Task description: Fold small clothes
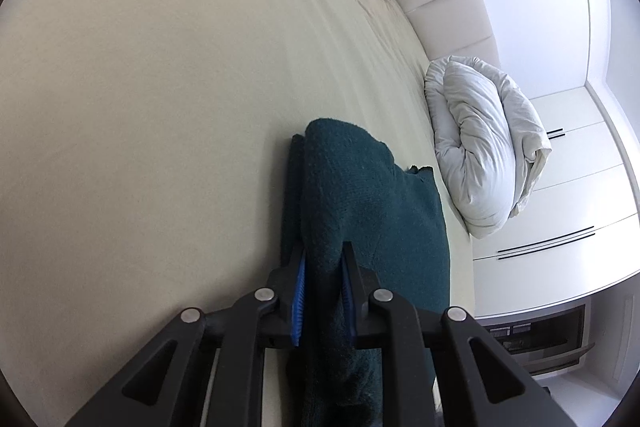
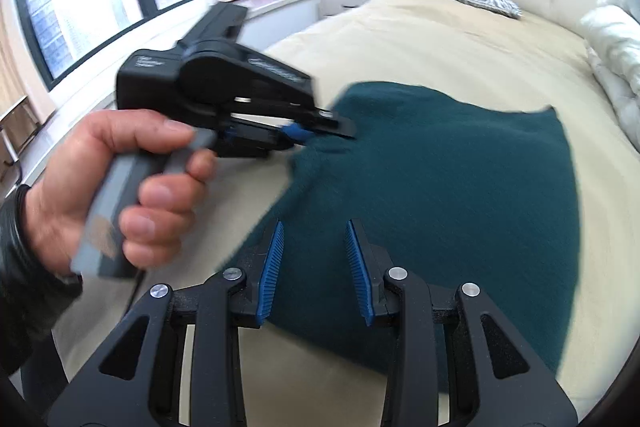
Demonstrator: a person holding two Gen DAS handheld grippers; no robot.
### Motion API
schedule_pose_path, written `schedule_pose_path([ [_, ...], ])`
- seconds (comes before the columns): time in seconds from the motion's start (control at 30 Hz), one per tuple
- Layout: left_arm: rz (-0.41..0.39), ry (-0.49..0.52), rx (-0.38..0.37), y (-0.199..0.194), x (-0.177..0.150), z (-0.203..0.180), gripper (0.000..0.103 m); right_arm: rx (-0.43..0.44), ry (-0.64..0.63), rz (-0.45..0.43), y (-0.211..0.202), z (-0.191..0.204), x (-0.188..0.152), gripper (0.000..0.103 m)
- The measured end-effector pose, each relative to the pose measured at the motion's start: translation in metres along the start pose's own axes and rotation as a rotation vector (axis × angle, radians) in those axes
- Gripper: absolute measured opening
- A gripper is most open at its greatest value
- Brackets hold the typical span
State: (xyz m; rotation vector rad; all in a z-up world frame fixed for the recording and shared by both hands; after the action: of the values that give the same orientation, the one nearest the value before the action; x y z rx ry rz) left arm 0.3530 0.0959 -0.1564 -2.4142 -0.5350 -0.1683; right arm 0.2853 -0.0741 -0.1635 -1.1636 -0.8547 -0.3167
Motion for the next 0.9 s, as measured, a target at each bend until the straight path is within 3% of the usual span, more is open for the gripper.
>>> schedule_pose_path([
  [0.07, -0.019, 0.004, 0.019, -0.010, 0.000, 0.003, 0.022, 0.062, -0.019, 0.043, 0.019, 0.014, -0.008, 0.031],
  [0.13, -0.043, 0.032, 0.049, -0.022, -0.001, 0.002, 0.024, 0.062, -0.061, 0.038, 0.025, 0.034, -0.022, 0.033],
  [0.23, -0.100, 0.115, 0.094, -0.045, -0.007, -0.016, 0.024, 0.115, 0.019, 0.037, 0.016, 0.022, -0.024, 0.032],
  [0.4, -0.158, 0.269, 0.068, -0.056, -0.032, -0.069, 0.024, 0.182, 0.187, -0.052, -0.037, -0.025, -0.017, 0.032],
  [0.47, -0.156, 0.361, 0.073, -0.047, -0.047, -0.091, 0.024, 0.138, 0.268, -0.121, -0.061, -0.058, -0.014, 0.032],
  [0.53, -0.151, 0.451, 0.126, -0.033, -0.063, -0.103, 0.024, 0.064, 0.339, -0.163, -0.073, -0.094, -0.013, 0.034],
  [0.67, -0.099, 0.451, 0.217, -0.007, -0.076, -0.083, 0.021, 0.075, 0.484, -0.139, -0.065, -0.149, -0.018, 0.035],
  [0.73, -0.099, 0.421, 0.197, -0.008, -0.081, -0.068, 0.013, 0.029, 0.551, -0.065, -0.047, -0.177, -0.034, 0.035],
  [0.8, -0.103, 0.397, 0.155, -0.014, -0.085, -0.059, 0.011, 0.059, 0.583, -0.036, -0.037, -0.188, -0.053, 0.033],
  [0.9, -0.108, 0.413, 0.131, -0.016, -0.092, -0.054, 0.011, 0.094, 0.608, -0.060, -0.031, -0.193, -0.083, 0.033],
])
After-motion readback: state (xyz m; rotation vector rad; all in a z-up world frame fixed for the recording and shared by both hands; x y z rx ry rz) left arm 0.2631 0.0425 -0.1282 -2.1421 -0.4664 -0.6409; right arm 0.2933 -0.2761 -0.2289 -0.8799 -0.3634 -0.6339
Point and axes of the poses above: each gripper's, at about its wrist camera, not at the fingertips, and y roughly the way its jaws point, z to its left, x to its top, the point moved 2 cm from there along y, roughly the way its jaws point, and after that the axes turned 6 degrees about -z, right-handed, at the moved point
